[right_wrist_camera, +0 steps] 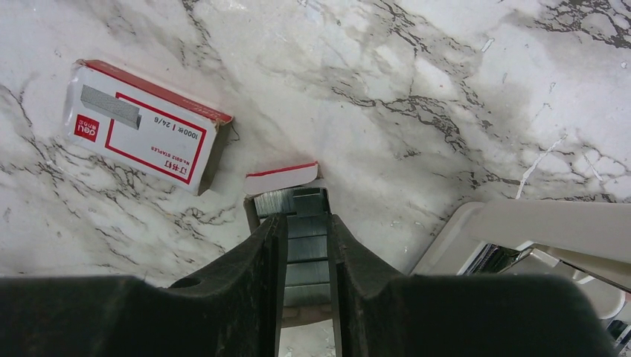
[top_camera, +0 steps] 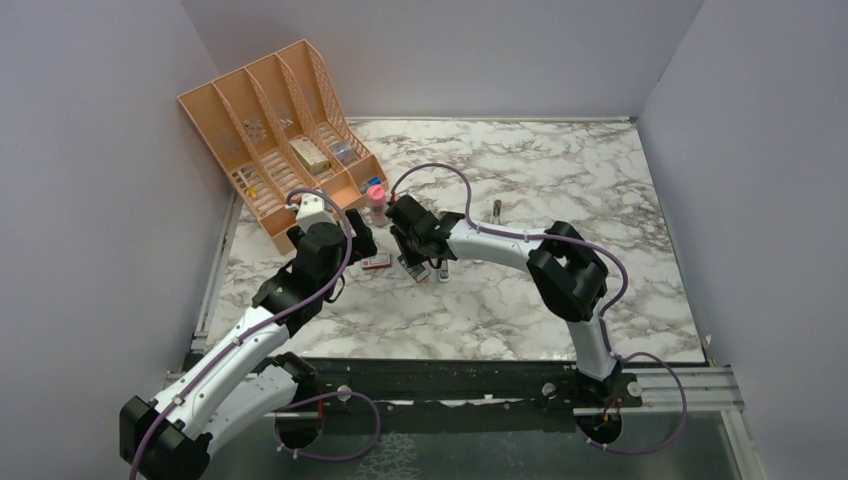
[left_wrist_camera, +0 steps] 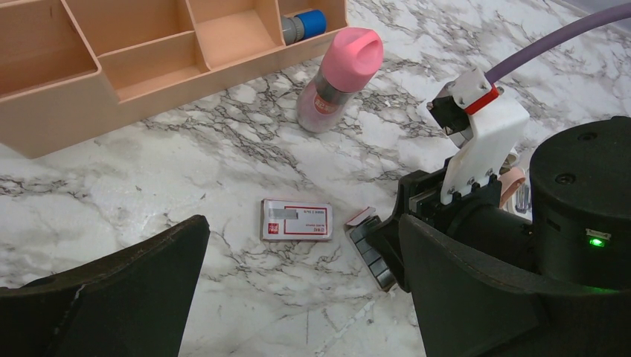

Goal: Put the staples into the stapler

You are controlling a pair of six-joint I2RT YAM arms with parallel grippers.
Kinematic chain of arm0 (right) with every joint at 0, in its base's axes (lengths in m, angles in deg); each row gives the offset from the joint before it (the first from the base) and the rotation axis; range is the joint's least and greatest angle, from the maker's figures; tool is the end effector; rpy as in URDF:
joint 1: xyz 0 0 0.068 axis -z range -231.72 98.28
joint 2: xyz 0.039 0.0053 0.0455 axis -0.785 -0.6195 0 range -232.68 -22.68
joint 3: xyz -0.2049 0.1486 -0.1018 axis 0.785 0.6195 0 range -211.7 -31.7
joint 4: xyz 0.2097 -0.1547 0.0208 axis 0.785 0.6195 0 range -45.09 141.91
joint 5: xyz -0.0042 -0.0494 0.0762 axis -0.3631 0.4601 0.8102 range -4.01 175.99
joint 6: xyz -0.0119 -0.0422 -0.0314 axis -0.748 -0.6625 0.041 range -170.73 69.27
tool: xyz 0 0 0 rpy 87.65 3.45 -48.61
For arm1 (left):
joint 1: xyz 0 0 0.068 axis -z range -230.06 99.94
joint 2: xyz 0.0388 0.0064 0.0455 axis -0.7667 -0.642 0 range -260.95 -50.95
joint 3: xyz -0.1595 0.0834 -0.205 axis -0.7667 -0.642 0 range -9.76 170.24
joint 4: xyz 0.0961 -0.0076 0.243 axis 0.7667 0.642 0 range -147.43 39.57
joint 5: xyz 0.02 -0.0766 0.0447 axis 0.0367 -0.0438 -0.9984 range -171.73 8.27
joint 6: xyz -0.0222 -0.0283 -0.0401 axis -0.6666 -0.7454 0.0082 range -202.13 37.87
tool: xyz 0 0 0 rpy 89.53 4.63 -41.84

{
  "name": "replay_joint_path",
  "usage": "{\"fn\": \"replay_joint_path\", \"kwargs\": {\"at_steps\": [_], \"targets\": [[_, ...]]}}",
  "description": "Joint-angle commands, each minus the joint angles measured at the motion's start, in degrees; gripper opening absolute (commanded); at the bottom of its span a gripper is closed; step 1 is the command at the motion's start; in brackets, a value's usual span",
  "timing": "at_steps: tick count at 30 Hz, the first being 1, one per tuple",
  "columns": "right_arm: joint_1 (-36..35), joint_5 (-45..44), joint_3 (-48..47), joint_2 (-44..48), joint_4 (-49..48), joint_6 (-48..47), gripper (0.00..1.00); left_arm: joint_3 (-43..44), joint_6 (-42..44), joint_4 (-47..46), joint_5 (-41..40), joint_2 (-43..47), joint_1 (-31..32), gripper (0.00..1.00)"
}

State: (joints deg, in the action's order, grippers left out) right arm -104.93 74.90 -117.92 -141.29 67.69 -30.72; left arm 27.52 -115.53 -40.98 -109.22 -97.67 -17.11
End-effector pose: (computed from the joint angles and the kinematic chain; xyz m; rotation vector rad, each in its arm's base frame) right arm 0.2735 0.3543 0.1753 -0.6485 2.4451 0.2758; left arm 0.1647 -0.0870 0.2787 -0.3072 1.9545 -0.2698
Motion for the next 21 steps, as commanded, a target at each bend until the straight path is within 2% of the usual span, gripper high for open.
{"fn": "replay_joint_path", "kwargs": {"at_steps": [1, 3, 8, 21], "targets": [[-0.23, -2.16, -1.81, -1.14, -1.01, 0.74, 0.31, 0.36, 0.19, 0.69, -1.25, 0.52, -0.26, 0.99], [-0.23, -2.24, -1.98, -1.36, -1.04, 0.73, 0.3, 0.35, 0.19, 0.69, -1.26, 0.49, -0.3, 0.99], [-0.23, -1.92, -1.66, -0.98, -1.57, 0.69, 0.22, 0.21, 0.1, 0.69, -1.25, 0.57, -0.26, 0.99], [-0.23, -1.0, -1.3, -1.24, -2.92, -0.22, 0.23, 0.08, 0.08, 0.69, -1.32, 0.52, -0.26, 0.99]]}}
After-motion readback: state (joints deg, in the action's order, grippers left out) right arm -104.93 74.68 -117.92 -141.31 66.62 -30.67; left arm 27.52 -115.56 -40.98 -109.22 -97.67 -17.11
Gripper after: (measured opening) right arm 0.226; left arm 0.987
